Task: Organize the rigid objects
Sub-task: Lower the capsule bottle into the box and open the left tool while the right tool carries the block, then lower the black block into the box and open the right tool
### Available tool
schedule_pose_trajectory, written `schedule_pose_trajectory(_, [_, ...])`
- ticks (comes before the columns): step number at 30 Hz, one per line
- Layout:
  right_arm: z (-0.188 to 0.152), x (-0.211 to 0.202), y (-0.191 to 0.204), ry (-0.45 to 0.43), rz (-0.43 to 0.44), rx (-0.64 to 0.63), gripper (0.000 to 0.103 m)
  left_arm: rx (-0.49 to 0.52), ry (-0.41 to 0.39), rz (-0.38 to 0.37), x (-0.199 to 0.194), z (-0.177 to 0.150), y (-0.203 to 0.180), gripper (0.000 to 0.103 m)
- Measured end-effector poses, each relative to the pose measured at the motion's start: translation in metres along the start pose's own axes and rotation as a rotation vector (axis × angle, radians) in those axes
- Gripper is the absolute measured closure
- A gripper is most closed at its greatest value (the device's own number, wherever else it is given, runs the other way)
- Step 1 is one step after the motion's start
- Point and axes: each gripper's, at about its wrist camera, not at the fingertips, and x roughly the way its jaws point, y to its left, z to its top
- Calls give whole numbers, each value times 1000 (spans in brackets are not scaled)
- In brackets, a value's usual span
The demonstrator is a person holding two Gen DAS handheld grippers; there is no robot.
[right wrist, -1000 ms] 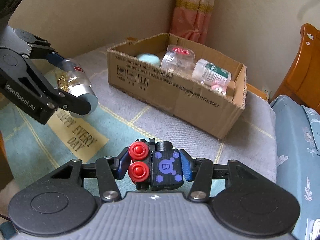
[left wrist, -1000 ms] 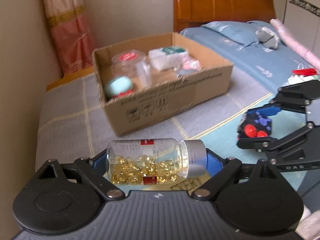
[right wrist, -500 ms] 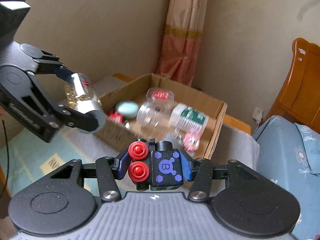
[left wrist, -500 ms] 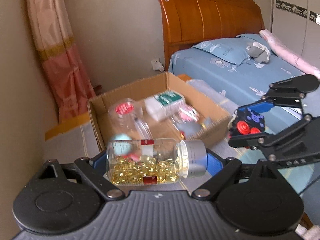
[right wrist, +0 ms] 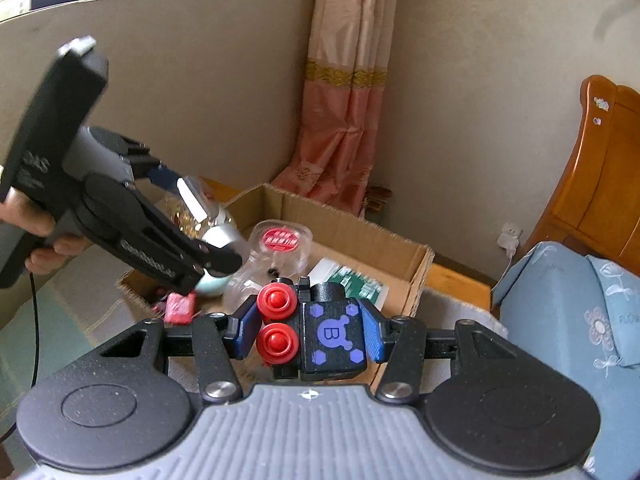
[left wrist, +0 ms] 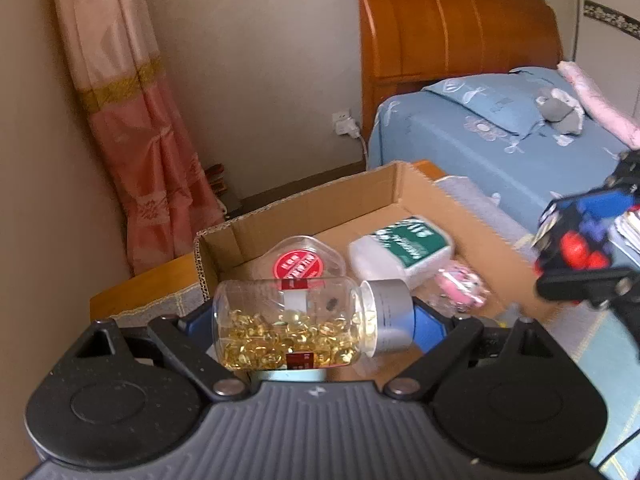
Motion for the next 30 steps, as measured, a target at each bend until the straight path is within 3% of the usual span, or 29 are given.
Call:
schedule_pose_trajectory(9, [23, 20, -14, 6, -24, 27, 46, -74, -6, 31, 26, -4, 18, 7])
schedule_pose_trajectory(23, [56, 75, -33, 74, -13, 101, 46, -41, -36, -6, -13, -17, 17, 3])
schedule_pose_trajectory(30, [69, 114, -45, 156, -12, 164, 46, -41, -55, -3, -27, -20, 14, 3])
